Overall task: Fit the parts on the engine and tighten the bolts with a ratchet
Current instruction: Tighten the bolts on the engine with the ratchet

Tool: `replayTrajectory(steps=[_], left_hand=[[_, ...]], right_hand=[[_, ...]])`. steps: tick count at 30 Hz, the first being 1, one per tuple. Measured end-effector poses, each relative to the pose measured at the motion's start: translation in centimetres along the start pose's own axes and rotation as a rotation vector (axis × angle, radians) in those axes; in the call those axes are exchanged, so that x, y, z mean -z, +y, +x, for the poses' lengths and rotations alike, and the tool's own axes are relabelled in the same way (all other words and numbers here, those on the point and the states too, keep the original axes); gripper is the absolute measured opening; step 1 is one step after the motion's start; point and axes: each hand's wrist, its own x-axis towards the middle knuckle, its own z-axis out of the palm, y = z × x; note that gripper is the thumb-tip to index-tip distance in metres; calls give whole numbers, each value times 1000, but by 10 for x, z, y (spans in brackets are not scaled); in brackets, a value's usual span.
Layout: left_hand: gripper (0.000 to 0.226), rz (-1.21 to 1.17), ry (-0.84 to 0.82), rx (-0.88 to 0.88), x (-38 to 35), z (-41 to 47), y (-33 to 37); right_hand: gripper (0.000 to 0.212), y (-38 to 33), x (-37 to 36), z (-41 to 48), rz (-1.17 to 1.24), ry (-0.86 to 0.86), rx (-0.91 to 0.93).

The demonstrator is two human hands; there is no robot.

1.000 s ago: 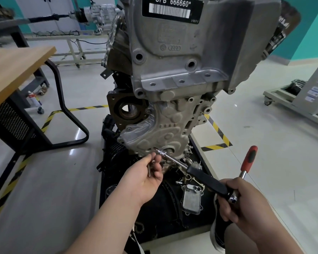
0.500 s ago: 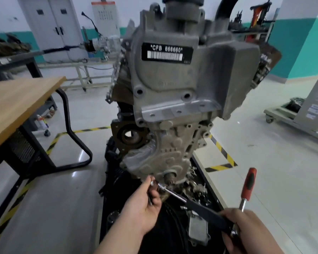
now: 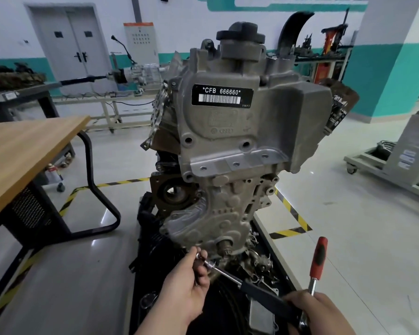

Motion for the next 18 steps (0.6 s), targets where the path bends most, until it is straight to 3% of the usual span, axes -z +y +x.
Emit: replayTrajectory(steps=[1,3,4,6,8,10,12,18], left_hand=[[17,41,2,-39,0,2,0],[13,129,0,-120,1,4,-1],[12,156,-3,-150,2,7,-3],[12,173,1,-185,3,9,-4],[11,178,1,-216,3,9,-5],[10,179,1,-246,3,10,-5],[9,173,10,-272,3,10,-7],[19,207,6,-300,3,11,-8]], right_hand=[[24,-4,3,-2,-38,-98,-78],[34,1,-2,3,-223,-4,-20],[31,2,1,3,-124,-57,-79],[18,2,0,10,63,26,-71],[24,5,12,9,142,-76,-158],[24,2,13,7,-23,-152,-264],[20,-8,3,-7,36,-186,-303],[44,3,-3,-6,288,-258,-327]])
